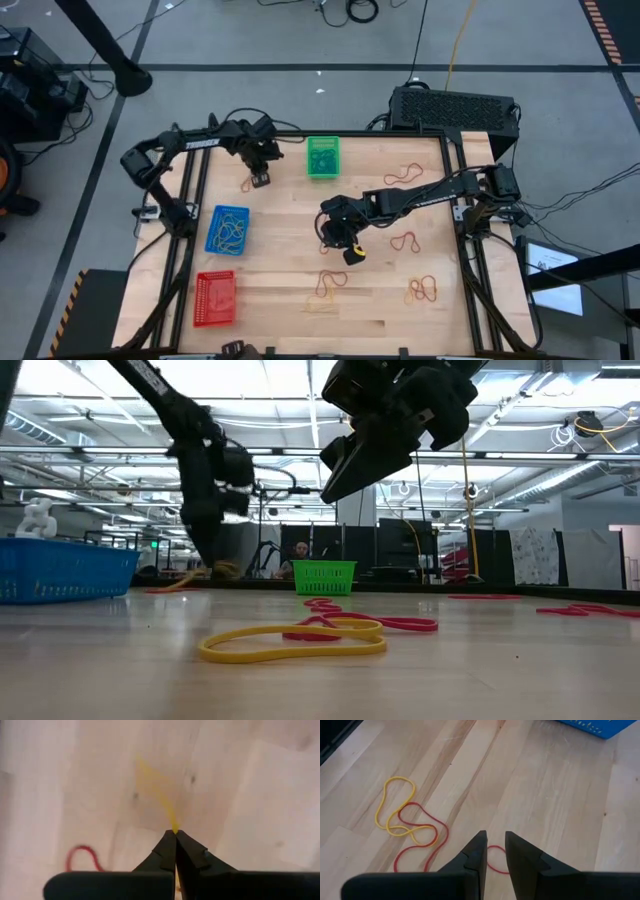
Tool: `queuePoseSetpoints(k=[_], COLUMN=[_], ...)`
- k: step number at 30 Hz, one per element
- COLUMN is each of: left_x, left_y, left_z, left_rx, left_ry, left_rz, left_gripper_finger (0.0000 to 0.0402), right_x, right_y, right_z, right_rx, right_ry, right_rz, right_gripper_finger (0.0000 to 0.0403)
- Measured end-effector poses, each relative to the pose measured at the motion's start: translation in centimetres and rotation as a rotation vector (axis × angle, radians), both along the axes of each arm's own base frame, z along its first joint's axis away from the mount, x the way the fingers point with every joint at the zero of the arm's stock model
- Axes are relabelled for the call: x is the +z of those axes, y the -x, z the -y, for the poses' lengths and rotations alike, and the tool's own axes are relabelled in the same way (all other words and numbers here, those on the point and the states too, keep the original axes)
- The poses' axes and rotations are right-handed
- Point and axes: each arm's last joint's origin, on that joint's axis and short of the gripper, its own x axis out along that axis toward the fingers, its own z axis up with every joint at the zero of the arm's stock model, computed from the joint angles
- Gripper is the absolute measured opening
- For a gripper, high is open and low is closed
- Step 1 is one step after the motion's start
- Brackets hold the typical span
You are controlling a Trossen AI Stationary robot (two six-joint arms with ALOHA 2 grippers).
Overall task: Sort rubber bands into baskets
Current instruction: Put the yellow rubber band into the blue bin
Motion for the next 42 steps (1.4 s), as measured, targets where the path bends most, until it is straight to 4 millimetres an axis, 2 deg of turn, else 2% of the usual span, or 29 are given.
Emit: queuePoseSetpoints(k=[5,12,17,21,25,29,35,42], left_x=[3.3,7.3,9.2,10.1,10.6,10.5,8.9,6.1], left_y=[-0.2,0.8,2.2,3.8,4.9,5.2,5.4,6.3], left_z=[2.6,7.4,10.8,13.7,16.1,17.7,19.3,19.7], left_rx=[-0.035,-0.072,-0.031,0.034,0.096,0.117,0.16,0.204], left_ry=[0.023,0.042,0.089,0.171,0.221,0.219,0.237,0.216], left_rz=[0.099,0.138,0.128,0.042,-0.04,-0.057,-0.146,-0.256], left_gripper_finger=[0.0001,0.0001,0.0001,0.0,0.0,0.0,0.0,0.0], right_x=[0.0,0.0,0.0,0.0,0.0,0.0,0.0,0.0], right_y=[0.0,0.0,0.0,0.0,0.0,0.0,0.0,0.0], right_z=[0.0,0.0,0.0,0.0,0.0,0.0,0.0,0.0], right_rx=[0.0,-0.02,-0.022,-0.022,-0.022,-0.039,-0.065,-0.065], right_ry=[0.0,-0.018,-0.019,-0.019,-0.019,-0.035,-0.058,-0.058], right_rz=[-0.001,-0.01,-0.01,-0.009,-0.008,-0.013,-0.023,-0.025], right_gripper_finger=[0.0061,0.0061,0.0061,0.0061,0.0061,0.0061,0.0061,0.0061])
